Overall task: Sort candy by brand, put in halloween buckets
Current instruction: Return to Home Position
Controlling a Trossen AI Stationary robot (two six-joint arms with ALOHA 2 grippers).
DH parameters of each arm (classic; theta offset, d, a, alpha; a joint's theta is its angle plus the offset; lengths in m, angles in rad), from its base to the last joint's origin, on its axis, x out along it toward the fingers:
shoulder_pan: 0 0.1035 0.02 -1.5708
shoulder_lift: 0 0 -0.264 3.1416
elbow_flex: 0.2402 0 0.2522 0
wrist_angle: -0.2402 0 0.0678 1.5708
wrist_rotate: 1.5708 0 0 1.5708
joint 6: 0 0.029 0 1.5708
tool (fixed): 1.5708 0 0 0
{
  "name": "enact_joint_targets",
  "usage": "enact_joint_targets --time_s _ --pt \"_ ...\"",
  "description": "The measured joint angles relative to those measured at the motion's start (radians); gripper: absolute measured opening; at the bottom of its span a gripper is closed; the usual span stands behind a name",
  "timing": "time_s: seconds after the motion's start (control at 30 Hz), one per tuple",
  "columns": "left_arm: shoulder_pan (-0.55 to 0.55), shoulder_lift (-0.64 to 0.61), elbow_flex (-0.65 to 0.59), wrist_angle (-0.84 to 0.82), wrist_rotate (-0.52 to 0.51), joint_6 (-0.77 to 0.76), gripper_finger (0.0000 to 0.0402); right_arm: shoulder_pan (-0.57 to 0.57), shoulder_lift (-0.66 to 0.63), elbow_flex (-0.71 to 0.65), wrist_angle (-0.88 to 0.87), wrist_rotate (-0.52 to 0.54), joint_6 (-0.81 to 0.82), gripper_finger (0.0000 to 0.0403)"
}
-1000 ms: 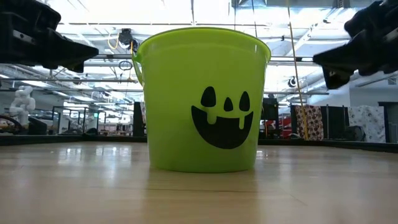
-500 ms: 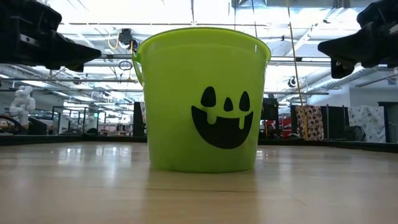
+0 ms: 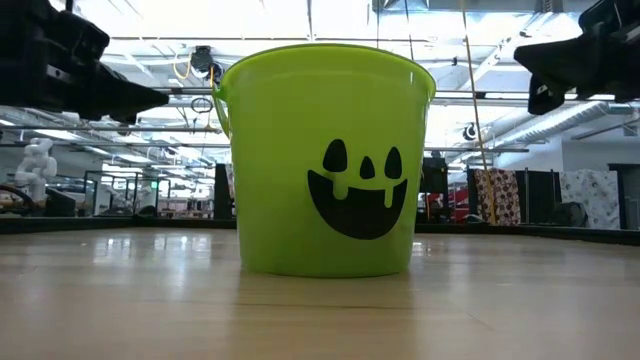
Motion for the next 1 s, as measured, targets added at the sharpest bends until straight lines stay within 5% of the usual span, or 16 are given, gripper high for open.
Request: enact_joint_targets --time_s 0.63,1.0 --pt "-0.001 -0.005 0.000 -0.004 0.036 0.002 0.0000 -0.100 0.000 0.000 -0.012 0.015 -0.025 0.0000" --pt "-0.001 -0.005 -0.001 -0.004 0.036 0.001 0.0000 -0.154 0.010 0.000 -0.154 -0.106 0.021 0.0000"
